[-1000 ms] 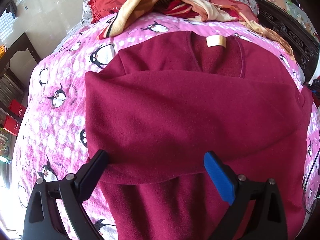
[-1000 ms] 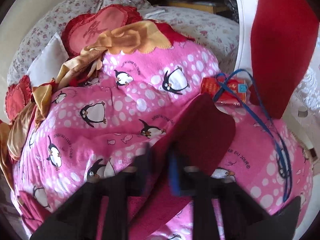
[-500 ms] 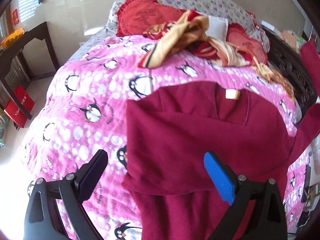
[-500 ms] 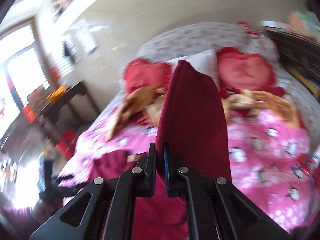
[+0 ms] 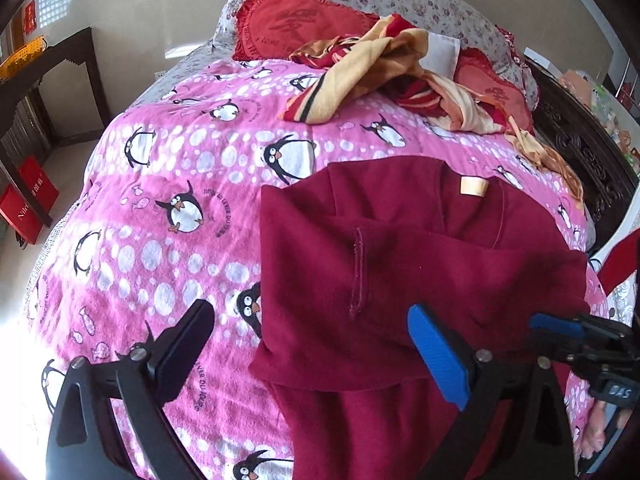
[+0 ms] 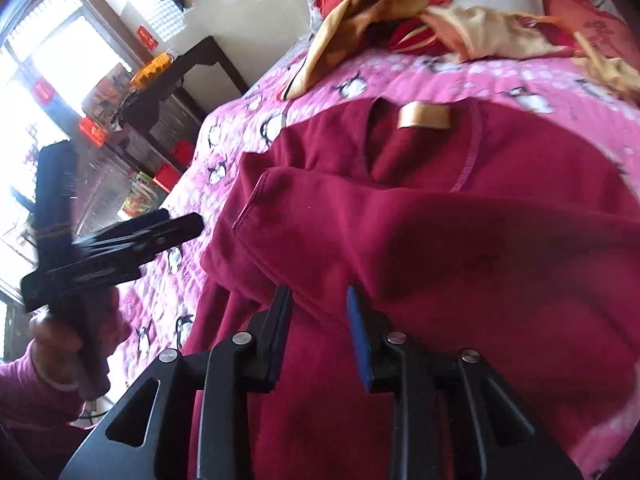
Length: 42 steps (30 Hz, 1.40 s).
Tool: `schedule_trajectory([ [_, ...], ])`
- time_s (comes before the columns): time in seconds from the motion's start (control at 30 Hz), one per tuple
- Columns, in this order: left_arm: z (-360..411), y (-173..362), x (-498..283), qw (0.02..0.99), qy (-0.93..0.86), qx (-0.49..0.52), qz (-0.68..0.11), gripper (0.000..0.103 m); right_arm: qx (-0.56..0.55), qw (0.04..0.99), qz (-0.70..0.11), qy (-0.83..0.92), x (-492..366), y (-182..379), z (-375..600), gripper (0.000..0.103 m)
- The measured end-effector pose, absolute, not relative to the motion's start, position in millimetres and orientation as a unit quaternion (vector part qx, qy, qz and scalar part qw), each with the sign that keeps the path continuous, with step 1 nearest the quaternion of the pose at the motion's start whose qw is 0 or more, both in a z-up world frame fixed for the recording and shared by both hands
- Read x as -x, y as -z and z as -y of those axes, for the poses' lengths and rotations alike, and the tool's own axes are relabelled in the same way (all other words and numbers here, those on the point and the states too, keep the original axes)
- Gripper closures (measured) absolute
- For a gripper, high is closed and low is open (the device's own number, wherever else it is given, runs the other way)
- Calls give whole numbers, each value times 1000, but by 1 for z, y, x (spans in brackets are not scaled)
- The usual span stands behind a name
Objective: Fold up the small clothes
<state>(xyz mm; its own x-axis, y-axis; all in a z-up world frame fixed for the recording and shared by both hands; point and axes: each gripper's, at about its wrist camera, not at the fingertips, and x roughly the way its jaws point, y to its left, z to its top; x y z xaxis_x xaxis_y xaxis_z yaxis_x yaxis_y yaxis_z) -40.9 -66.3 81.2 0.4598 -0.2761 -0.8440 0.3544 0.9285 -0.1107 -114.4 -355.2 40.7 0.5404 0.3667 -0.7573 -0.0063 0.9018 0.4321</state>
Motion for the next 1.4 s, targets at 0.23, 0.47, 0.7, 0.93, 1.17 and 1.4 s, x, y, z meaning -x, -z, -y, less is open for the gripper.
schedule_trajectory([
  [0.23, 108, -43, 23, 828, 203, -67, -518, 25, -174, 872, -456, 27, 181, -74, 435, 85],
  [0.47, 116, -57, 25, 830, 221, -75, -506, 84, -141, 860, -485, 74, 216, -52, 468, 84],
  [0.7, 101, -70, 22, 826, 224, -46, -515, 90, -71, 870, -480, 89, 196, -34, 455, 103],
  [0.93, 88, -78, 19, 840, 202, -40, -503, 95, -22, 894, -442, 75, 229, -65, 432, 103],
  [1.17, 87, -69, 28, 827, 211, -50, -519, 88, -69, 836, -541, 64, 229, -16, 440, 103],
  [1.4, 83, -66, 27, 834, 204, -45, -510, 43, -228, 870, -426, 101, 242, -57, 502, 73],
])
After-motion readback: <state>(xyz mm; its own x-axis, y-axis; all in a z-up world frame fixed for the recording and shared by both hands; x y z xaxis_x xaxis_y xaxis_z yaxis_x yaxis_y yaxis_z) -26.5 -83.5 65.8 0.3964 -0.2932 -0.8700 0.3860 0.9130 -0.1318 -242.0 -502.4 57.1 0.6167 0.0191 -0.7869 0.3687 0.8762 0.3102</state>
